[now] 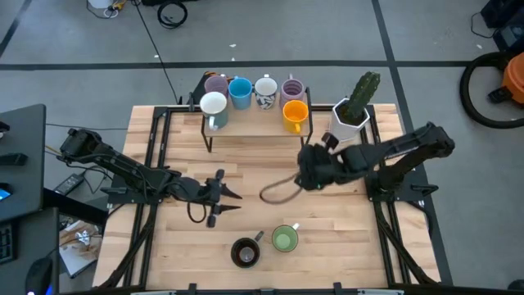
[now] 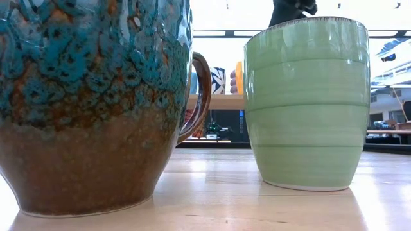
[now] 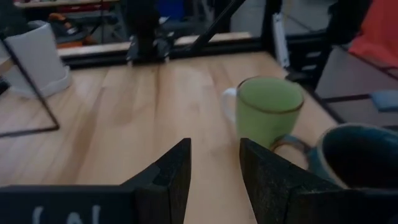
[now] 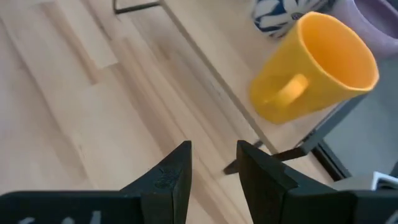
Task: Place coffee mugs
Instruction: Put the dark blue mug on the shelf
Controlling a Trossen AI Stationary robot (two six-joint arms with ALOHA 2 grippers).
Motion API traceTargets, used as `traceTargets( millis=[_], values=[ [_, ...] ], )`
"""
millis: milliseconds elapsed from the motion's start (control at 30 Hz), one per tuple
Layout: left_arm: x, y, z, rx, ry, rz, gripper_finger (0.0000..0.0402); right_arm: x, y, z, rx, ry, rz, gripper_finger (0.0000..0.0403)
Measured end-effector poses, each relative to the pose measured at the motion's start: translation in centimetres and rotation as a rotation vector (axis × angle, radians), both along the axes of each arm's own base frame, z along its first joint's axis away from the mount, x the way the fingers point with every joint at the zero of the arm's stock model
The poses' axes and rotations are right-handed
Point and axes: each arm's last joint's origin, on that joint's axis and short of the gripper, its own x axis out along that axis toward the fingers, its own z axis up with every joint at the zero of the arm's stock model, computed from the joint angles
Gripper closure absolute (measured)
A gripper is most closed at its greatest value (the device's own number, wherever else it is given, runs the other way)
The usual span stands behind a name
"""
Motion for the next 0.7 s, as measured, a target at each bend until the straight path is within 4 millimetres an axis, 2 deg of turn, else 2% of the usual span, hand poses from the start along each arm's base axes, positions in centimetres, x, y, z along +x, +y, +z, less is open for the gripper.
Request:
traceTargets(
  millis=[167,333,400,500,600,700],
  values=[
    [0.1,0.0,0.4,-0.018,-0.042,-0.008,0.0260,-0.4,2.5,-2.2,-0.130,-0.041,0.049,0.0270],
    [0.5,0.6,0.9,-0.146,-0.041,0.136,0.0260,-0.8,3.2,-4.3,-0.289,-0.029,0.069,0.0270],
    [0.8,0.8,1.3,-0.184,0.037,0.221,0.0260,-0.8,3.1,-5.0,-0.307,-0.035,0.056,0.0270],
    [1.1,0.8,2.0,-0.199,0.242,0.281,0.0260,-0.9,2.8,-6.0,-0.381,-0.050,0.021,0.0270],
    [1.5,-0.2,3.0,-0.193,0.382,0.239,0.0260,-1.2,2.7,-7.0,-0.432,-0.056,-0.002,0.0270],
    [2.0,-1.9,4.5,-0.173,0.413,0.142,0.0260,-1.5,2.9,-7.7,-0.465,-0.069,-0.005,0.0270]
  ],
)
